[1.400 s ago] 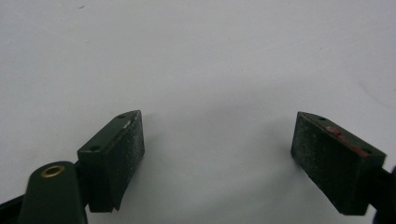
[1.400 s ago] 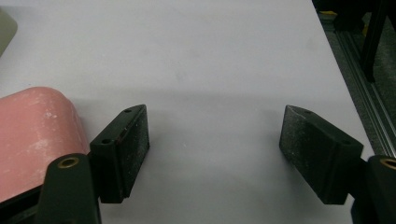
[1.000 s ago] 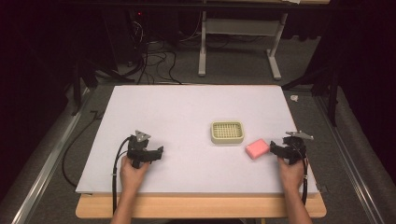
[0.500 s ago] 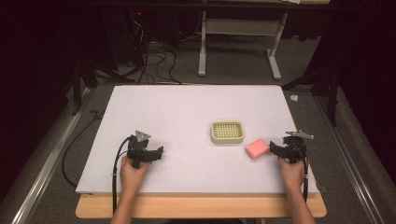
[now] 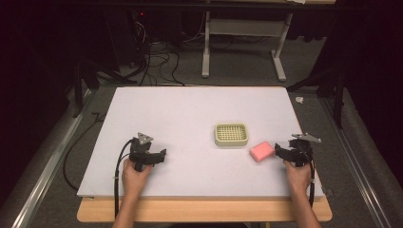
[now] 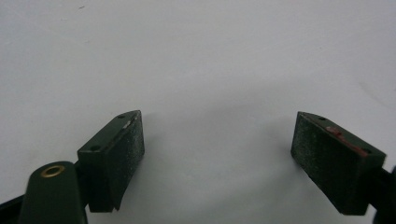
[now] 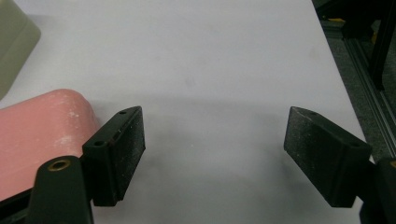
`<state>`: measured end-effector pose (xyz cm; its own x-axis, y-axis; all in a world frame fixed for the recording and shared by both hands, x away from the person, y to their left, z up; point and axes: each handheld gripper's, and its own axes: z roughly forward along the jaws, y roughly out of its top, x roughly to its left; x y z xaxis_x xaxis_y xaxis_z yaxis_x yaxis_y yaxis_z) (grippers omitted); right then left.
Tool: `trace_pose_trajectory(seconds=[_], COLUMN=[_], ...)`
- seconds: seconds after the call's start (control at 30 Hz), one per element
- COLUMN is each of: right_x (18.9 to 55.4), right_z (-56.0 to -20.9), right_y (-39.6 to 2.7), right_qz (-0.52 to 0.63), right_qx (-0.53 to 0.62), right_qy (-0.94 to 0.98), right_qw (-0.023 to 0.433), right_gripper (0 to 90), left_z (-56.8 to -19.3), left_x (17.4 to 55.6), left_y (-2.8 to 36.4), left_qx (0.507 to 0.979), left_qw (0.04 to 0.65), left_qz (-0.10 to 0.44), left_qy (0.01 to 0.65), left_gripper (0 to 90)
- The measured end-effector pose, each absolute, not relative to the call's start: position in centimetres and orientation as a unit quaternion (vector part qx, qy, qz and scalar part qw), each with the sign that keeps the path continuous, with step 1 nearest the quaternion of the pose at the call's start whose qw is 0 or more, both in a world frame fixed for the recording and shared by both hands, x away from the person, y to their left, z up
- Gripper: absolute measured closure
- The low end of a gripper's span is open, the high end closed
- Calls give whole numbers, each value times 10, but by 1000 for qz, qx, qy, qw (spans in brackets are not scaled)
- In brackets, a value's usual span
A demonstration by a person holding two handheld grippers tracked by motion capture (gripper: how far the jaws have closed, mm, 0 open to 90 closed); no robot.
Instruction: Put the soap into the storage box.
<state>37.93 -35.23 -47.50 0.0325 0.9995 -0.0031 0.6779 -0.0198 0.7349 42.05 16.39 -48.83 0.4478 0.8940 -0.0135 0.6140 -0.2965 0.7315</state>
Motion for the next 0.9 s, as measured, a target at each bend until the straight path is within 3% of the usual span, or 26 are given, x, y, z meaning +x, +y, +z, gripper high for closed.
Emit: trace_pose_trajectory(seconds=[0.9], right_x=[349], right_z=[-457], right_y=[-346], right_qz=[327], right_qx=[609], right_qy=[663], right_qw=[288], right_gripper=[155], left_z=[-488], left_x=[421], left_y=[164], left_qx=[779], left_qw=[343], left_qz=[204], left_qy=[484], left_gripper=[178])
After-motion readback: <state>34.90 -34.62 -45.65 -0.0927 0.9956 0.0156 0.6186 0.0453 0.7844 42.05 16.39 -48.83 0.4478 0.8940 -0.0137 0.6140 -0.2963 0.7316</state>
